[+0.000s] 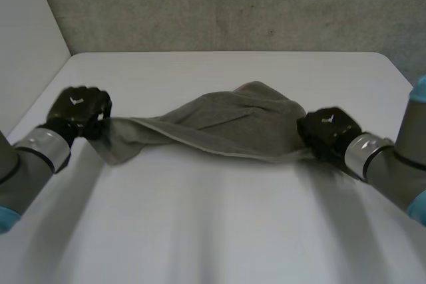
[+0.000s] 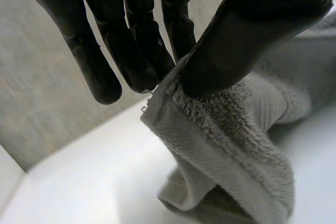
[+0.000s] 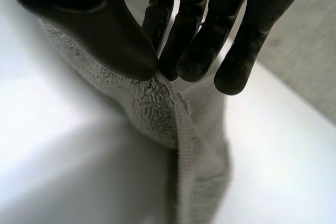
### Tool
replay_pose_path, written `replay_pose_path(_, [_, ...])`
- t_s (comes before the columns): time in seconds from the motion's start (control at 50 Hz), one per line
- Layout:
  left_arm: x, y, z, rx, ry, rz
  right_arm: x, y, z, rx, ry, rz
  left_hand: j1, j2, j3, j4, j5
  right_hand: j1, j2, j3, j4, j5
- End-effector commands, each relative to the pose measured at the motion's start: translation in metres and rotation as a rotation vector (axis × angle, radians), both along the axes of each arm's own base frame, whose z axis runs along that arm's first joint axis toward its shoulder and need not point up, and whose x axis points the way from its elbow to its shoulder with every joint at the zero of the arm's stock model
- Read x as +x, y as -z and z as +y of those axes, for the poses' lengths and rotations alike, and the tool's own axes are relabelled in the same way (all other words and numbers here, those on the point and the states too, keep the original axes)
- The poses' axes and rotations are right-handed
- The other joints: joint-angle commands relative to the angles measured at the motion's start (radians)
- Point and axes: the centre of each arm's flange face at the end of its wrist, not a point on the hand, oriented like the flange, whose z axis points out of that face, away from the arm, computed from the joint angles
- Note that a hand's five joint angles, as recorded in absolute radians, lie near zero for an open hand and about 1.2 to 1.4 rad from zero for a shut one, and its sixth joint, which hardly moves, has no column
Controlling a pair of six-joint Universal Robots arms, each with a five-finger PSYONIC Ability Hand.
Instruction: Fold the towel.
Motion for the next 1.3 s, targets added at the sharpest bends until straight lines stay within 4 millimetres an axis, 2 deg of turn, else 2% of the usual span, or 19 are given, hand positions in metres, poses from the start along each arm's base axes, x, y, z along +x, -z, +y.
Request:
replay_pose_path(0.02, [0.005, -0.059, 0.009, -0.174, -0.010, 0.024, -0.010, -0.093, 0.004, -0.185, 0.042, -0.153, 0.123, 0.075, 0.074, 0.045, 0.085, 0.067, 0.092, 0.068, 0.061, 0.058])
replay_pose_path(0.06, [0.005, -0.074, 0.014, -0.219, -0.010, 0.032, -0.013, -0.141, 0.015, -0.254, 0.024, -0.242, 0.123, 0.075, 0.074, 0.045, 0.085, 0.067, 0.092, 0.068, 0.061, 0.058])
replay_pose_path(0.1, [0.006, -0.097, 0.022, -0.291, -0.007, 0.048, -0.016, -0.154, 0.020, -0.258, 0.010, -0.268, 0.123, 0.075, 0.074, 0.045, 0.085, 0.067, 0.092, 0.068, 0.061, 0.058])
replay_pose_path(0.18, [0.007, -0.106, 0.023, -0.317, -0.008, 0.077, -0.021, -0.159, 0.021, -0.223, -0.015, -0.280, 0.123, 0.075, 0.074, 0.045, 0.085, 0.067, 0.092, 0.068, 0.061, 0.058])
replay_pose_path(0.22, [0.007, -0.103, 0.022, -0.306, -0.006, 0.095, -0.021, -0.136, 0.017, -0.130, -0.026, -0.274, 0.123, 0.075, 0.074, 0.045, 0.085, 0.067, 0.092, 0.068, 0.061, 0.058])
replay_pose_path(0.28, [0.006, -0.080, 0.012, -0.236, -0.007, 0.109, -0.019, -0.116, 0.012, -0.070, -0.025, -0.258, 0.123, 0.075, 0.074, 0.045, 0.085, 0.067, 0.092, 0.068, 0.061, 0.058])
replay_pose_path(0.32, [0.004, -0.052, 0.003, -0.152, -0.007, 0.101, -0.017, -0.083, 0.003, 0.024, -0.023, -0.221, 0.123, 0.075, 0.074, 0.045, 0.085, 0.067, 0.092, 0.068, 0.061, 0.058])
replay_pose_path(0.48, [0.005, -0.003, -0.009, -0.008, -0.018, 0.077, -0.016, -0.047, -0.007, 0.077, -0.011, -0.122, 0.123, 0.075, 0.074, 0.045, 0.085, 0.067, 0.092, 0.068, 0.061, 0.058])
replay_pose_path(0.6, [0.005, 0.003, -0.011, -0.007, -0.014, 0.041, -0.019, -0.037, -0.011, 0.097, 0.019, -0.098, 0.123, 0.075, 0.074, 0.045, 0.085, 0.067, 0.092, 0.068, 0.061, 0.058])
replay_pose_path(0.72, [0.003, -0.002, -0.008, -0.024, -0.007, 0.022, -0.022, -0.044, -0.013, 0.078, 0.031, -0.099, 0.123, 0.075, 0.074, 0.045, 0.085, 0.067, 0.092, 0.068, 0.061, 0.058])
replay_pose_path(0.82, [0.005, -0.036, 0.002, -0.101, -0.005, 0.030, -0.023, -0.061, -0.010, 0.036, 0.033, -0.109, 0.123, 0.075, 0.074, 0.045, 0.085, 0.067, 0.092, 0.068, 0.061, 0.058])
replay_pose_path(0.92, [0.006, -0.081, 0.021, -0.200, 0.033, 0.046, -0.026, -0.109, 0.006, -0.075, 0.032, -0.140, 0.123, 0.075, 0.074, 0.045, 0.085, 0.067, 0.092, 0.068, 0.061, 0.058])
replay_pose_path(1.0, [0.007, -0.094, 0.027, -0.241, 0.040, 0.050, -0.026, -0.122, 0.011, -0.103, 0.029, -0.169, 0.123, 0.075, 0.074, 0.045, 0.085, 0.067, 0.092, 0.068, 0.061, 0.058])
replay_pose_path(1.04, [0.008, -0.095, 0.027, -0.246, 0.036, 0.051, -0.025, -0.118, 0.012, -0.082, 0.027, -0.184, 0.123, 0.075, 0.074, 0.045, 0.085, 0.067, 0.092, 0.068, 0.061, 0.058])
replay_pose_path(1.1, [0.010, -0.091, 0.026, -0.235, 0.031, 0.054, -0.021, -0.093, 0.008, 0.008, 0.030, -0.196, 0.123, 0.075, 0.074, 0.045, 0.085, 0.067, 0.092, 0.068, 0.061, 0.058])
replay_pose_path(1.14, [0.010, -0.086, 0.025, -0.218, 0.031, 0.056, -0.019, -0.053, -0.004, 0.110, 0.049, -0.185, 0.123, 0.075, 0.074, 0.045, 0.085, 0.067, 0.092, 0.068, 0.061, 0.058])
replay_pose_path(1.2, [0.009, -0.064, 0.017, -0.144, 0.029, 0.054, -0.018, -0.036, -0.008, 0.133, 0.055, -0.184, 0.123, 0.075, 0.074, 0.045, 0.085, 0.067, 0.092, 0.068, 0.061, 0.058])
replay_pose_path(1.24, [0.010, -0.044, 0.010, -0.081, 0.026, 0.051, -0.013, -0.011, -0.014, 0.151, 0.072, -0.204, 0.123, 0.075, 0.074, 0.045, 0.085, 0.067, 0.092, 0.068, 0.061, 0.058])
replay_pose_path(1.3, [0.010, -0.038, 0.007, -0.062, 0.024, 0.050, -0.010, 0.009, -0.022, 0.170, 0.112, -0.226, 0.123, 0.075, 0.074, 0.045, 0.085, 0.067, 0.092, 0.068, 0.061, 0.058])
